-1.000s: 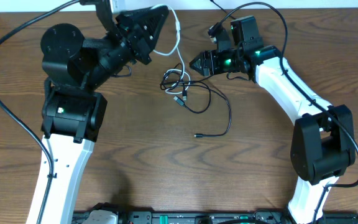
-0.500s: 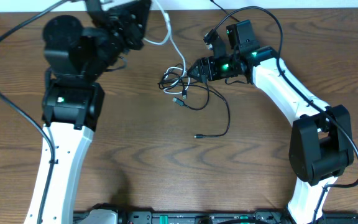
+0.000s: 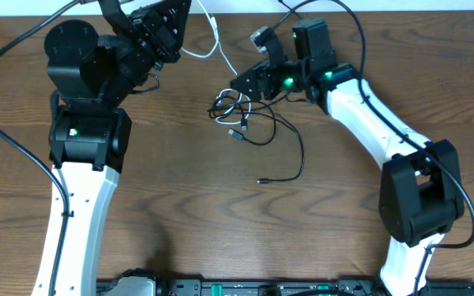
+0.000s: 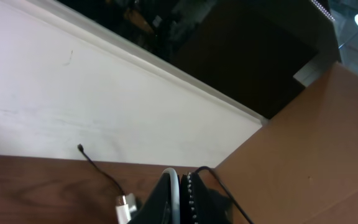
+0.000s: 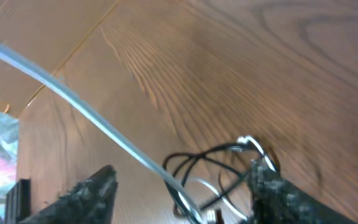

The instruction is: Untangle cables

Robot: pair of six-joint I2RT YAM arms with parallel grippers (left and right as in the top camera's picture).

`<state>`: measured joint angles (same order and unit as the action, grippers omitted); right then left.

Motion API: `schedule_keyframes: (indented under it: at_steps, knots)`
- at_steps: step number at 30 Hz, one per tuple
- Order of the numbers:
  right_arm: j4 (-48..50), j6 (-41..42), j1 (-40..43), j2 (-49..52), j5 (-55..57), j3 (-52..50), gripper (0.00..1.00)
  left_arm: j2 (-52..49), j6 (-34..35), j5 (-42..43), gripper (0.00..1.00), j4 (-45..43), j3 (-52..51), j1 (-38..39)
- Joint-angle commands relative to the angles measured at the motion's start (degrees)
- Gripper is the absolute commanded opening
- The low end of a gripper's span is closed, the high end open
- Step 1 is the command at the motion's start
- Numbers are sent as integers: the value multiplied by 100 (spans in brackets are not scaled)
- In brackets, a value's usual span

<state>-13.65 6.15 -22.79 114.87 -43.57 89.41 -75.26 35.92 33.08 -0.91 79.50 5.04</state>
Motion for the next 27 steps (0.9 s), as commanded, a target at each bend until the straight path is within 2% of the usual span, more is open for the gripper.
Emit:
schedule_keyframes:
  at_steps: [1,3,5,6,10,14,18,20,22,23,24,26,27]
  knots:
    - [238,-105,-251,254,334,4,56,79,46,101,8,-2,98,-9]
    - [295,33,-321,330,483,4,38,79,44,98,7,48,98,-9]
    - [264,190,-341,339,660,4,10,76,35,90,8,164,98,-11]
    - [251,267,-341,337,715,4,1,68,28,70,8,240,98,-11]
    - [227,555,-249,258,728,7,1,-52,-267,31,8,708,98,-11]
    - [-74,1290,26,101,1012,7,1,-363,-879,31,8,1217,98,-9]
    - [-782,2203,415,42,1381,7,1,-839,-1344,33,13,1764,98,-4]
    - [-1141,2402,553,55,1460,7,1,-1093,-1545,35,17,1978,98,31]
    - [-1478,2400,651,55,1547,4,1,-1416,-1816,33,32,2162,98,96]
    - [-1672,2385,704,55,1661,4,1,-1692,-2039,33,51,2258,98,195]
    - [-1755,2363,719,55,1698,4,1,-1808,-2100,31,65,2273,98,240]
    - [-1897,2334,726,55,1768,4,1,-2039,-2205,28,79,2271,98,350]
    - [-1956,2321,728,55,1799,4,1,-2138,-2275,17,82,2264,98,409]
